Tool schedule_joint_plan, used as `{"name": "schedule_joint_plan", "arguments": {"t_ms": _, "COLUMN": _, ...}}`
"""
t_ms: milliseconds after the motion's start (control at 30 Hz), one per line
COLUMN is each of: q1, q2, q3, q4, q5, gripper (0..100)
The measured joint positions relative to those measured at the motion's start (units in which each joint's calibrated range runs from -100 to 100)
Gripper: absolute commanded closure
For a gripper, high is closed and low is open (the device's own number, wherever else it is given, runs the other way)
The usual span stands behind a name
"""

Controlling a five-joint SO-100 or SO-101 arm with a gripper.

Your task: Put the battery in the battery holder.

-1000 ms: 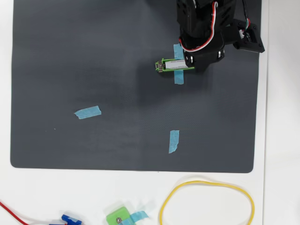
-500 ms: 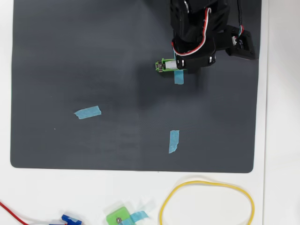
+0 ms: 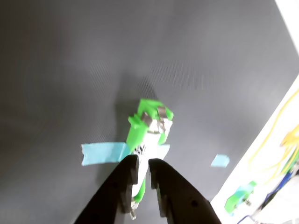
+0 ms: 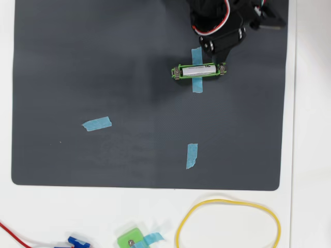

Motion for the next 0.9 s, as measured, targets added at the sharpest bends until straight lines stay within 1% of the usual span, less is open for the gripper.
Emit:
{"name": "schedule_joint_plan", "arguments": {"t_ms": 33, "q1": -0.6, "q2": -1.2, "q3": 0.7, "q4": 0.0, "q5": 0.6, "gripper": 100}}
{"name": "schedule_joint_plan", "arguments": {"t_ms": 67, "q1": -0.4, "q2": -9.1, "q3": 7.2, "q4": 0.0, "q5": 3.6, "gripper": 100}}
{"name": "schedule_joint_plan", "arguments": {"t_ms": 100, "q1": -0.2, "q2": -11.0, "q3": 7.8, "q4": 0.0, "q5": 4.0, "gripper": 100}}
{"name": "schedule_joint_plan", "arguments": {"t_ms": 133, "q1": 5.2, "q2": -19.1, "q3": 11.7, "q4": 0.1, "q5": 5.2, "gripper": 100}}
{"name": "schedule_joint_plan", "arguments": {"t_ms": 167, "q1": 6.4, "q2": -21.1, "q3": 11.8, "q4": 0.0, "q5": 5.2, "gripper": 100}}
{"name": "schedule_joint_plan", "arguments": {"t_ms": 233, "q1": 17.7, "q2": -34.1, "q3": 16.6, "q4": 0.0, "q5": 5.1, "gripper": 100}}
{"name": "schedule_joint_plan", "arguments": {"t_ms": 300, "q1": 20.6, "q2": -35.9, "q3": 18.7, "q4": 0.0, "q5": 4.4, "gripper": 100}}
{"name": "schedule_joint_plan", "arguments": {"t_ms": 333, "q1": 24.5, "q2": -43.1, "q3": 24.0, "q4": 0.0, "q5": 2.8, "gripper": 100}}
{"name": "schedule_joint_plan", "arguments": {"t_ms": 433, "q1": 29.2, "q2": -53.4, "q3": 29.0, "q4": 0.0, "q5": 2.5, "gripper": 100}}
{"name": "schedule_joint_plan", "arguments": {"t_ms": 533, "q1": 31.6, "q2": -54.4, "q3": 29.2, "q4": 0.1, "q5": 2.5, "gripper": 100}}
{"name": "schedule_joint_plan", "arguments": {"t_ms": 633, "q1": 31.7, "q2": -54.5, "q3": 29.2, "q4": 0.6, "q5": 2.5, "gripper": 100}}
{"name": "schedule_joint_plan", "arguments": {"t_ms": 733, "q1": 32.6, "q2": -54.6, "q3": 29.2, "q4": 7.5, "q5": 2.5, "gripper": 100}}
{"name": "schedule_joint_plan", "arguments": {"t_ms": 833, "q1": 36.2, "q2": -54.6, "q3": 29.2, "q4": 8.4, "q5": 2.5, "gripper": 100}}
{"name": "schedule_joint_plan", "arguments": {"t_ms": 900, "q1": 36.4, "q2": -54.6, "q3": 29.2, "q4": 8.4, "q5": 2.5, "gripper": 100}}
